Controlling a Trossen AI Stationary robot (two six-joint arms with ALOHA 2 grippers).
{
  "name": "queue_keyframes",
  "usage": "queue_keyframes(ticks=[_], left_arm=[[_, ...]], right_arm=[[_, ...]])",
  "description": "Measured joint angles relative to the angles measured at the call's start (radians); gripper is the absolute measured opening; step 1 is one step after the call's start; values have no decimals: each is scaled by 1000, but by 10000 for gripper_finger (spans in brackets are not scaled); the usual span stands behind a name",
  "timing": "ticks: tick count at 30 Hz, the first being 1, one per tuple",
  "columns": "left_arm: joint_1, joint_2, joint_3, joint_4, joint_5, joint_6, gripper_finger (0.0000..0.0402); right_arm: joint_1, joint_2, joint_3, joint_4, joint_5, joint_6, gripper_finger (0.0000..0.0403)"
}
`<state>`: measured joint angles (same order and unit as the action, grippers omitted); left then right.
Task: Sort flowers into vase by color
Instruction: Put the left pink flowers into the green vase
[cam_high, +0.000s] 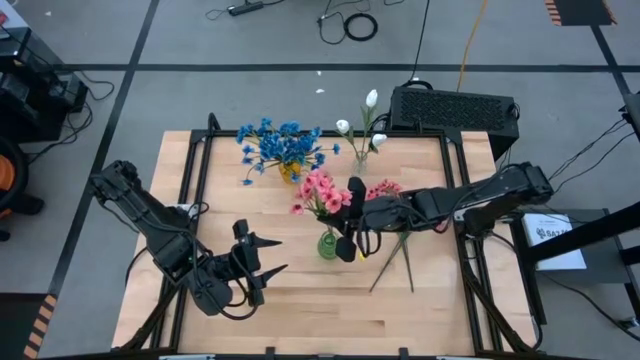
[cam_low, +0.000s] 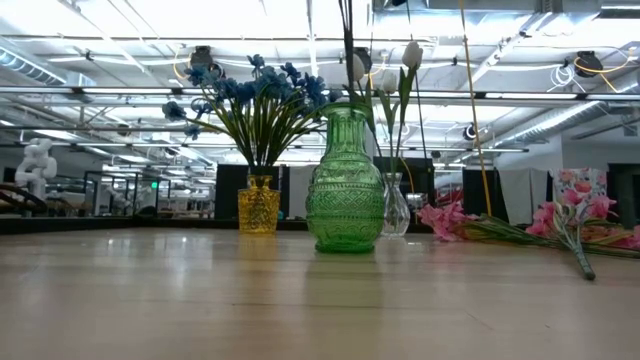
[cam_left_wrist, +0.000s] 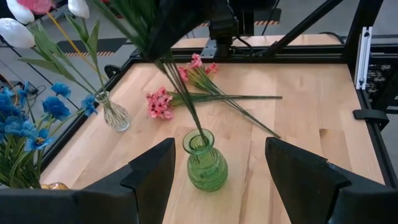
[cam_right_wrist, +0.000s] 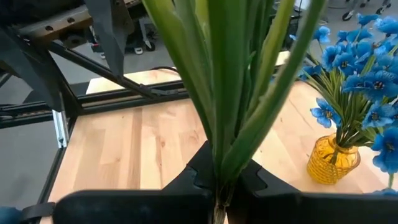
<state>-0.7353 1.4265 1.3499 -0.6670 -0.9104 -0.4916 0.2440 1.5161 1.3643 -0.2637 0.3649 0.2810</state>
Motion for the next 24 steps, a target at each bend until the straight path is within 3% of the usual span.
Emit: queue_keyframes(ticks=[24], left_arm=[[0,0,0,-5,18,0,255]], right_arm=[[-29,134,0,-6,-11,11,7]])
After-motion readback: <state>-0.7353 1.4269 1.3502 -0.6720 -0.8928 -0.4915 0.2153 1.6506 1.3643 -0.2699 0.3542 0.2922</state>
